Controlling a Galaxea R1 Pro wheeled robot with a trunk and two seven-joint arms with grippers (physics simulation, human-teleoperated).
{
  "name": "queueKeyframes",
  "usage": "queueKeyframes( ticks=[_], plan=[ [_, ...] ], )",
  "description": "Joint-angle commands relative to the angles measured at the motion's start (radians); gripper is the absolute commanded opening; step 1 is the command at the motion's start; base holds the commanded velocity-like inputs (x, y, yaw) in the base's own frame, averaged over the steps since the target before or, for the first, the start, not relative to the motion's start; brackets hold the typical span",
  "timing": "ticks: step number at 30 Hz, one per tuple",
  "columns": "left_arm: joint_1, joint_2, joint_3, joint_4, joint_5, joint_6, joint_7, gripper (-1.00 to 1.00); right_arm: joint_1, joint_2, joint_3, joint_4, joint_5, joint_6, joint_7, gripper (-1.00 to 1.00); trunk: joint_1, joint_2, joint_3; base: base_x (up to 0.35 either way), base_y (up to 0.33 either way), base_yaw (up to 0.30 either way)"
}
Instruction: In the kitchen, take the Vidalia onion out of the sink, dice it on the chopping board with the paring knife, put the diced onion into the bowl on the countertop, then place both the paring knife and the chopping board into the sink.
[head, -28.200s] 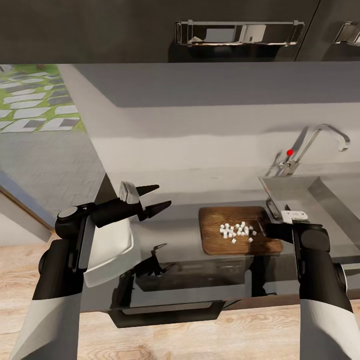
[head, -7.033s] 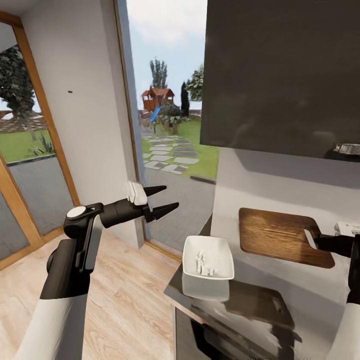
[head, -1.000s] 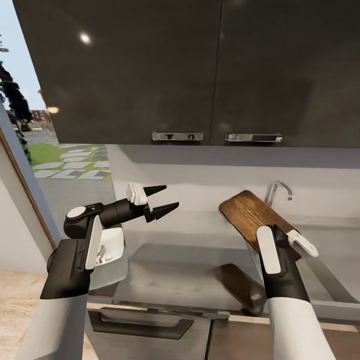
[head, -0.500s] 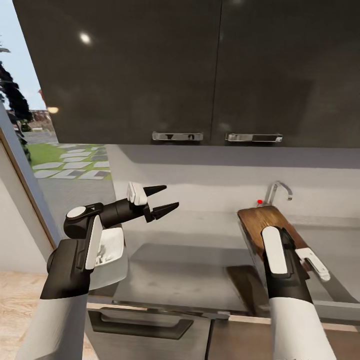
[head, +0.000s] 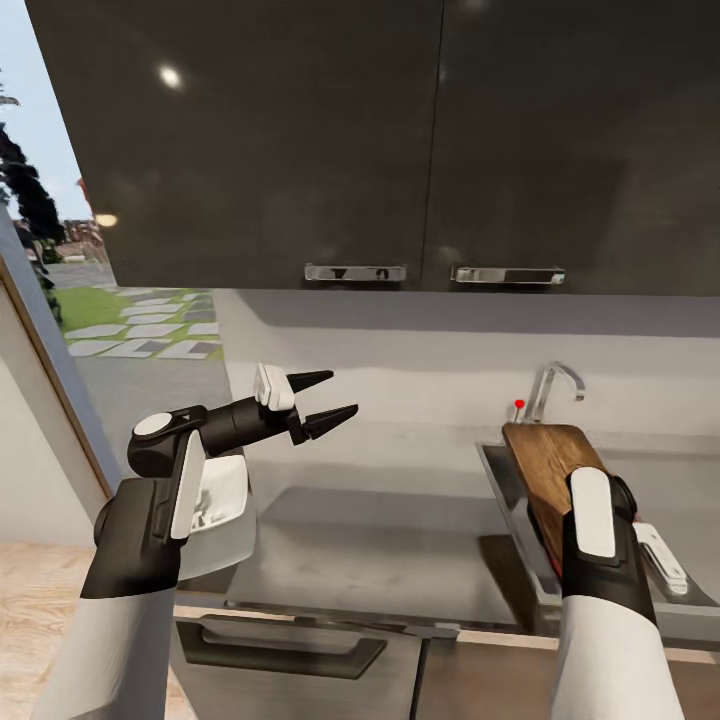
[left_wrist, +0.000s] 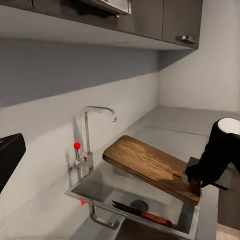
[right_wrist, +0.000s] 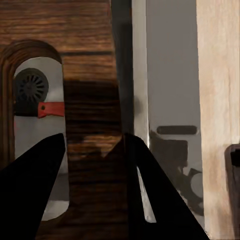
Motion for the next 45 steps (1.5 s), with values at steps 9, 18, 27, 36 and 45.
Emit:
queueKeyframes(
  ticks=[9, 18, 27, 36, 45],
  plan=[
    [-0.001, -0.001, 0.001, 0.000, 0.002, 0.010, -0.004, 1.00, -0.001, 0.000, -0.006, -0.002, -0.021, 0.035, 0.029, -1.00, 0.001, -0.002, -0.003, 0.000, 0.000, 0.000],
    [-0.001, -0.002, 0.000, 0.000, 0.002, 0.010, -0.004, 1.00, -0.001, 0.000, -0.006, -0.002, -0.023, 0.035, 0.031, -1.00, 0.001, -0.002, -0.003, 0.076, 0.000, 0.000],
    [-0.001, -0.003, 0.000, 0.000, 0.002, 0.010, -0.004, 1.00, -0.001, 0.000, -0.013, -0.002, -0.022, 0.035, 0.031, -1.00, 0.001, -0.002, -0.006, 0.010, 0.000, -0.092],
    [-0.001, -0.003, 0.000, 0.000, 0.002, 0.010, -0.004, 1.00, -0.001, 0.000, -0.013, -0.002, -0.022, 0.035, 0.031, -1.00, 0.001, -0.002, -0.012, 0.000, 0.000, -0.033],
    [-0.001, -0.003, 0.000, 0.000, 0.002, 0.010, -0.004, 1.00, -0.001, 0.000, -0.013, -0.002, -0.023, 0.035, 0.031, -1.00, 0.001, -0.002, -0.016, 0.051, 0.000, 0.000]
  ],
)
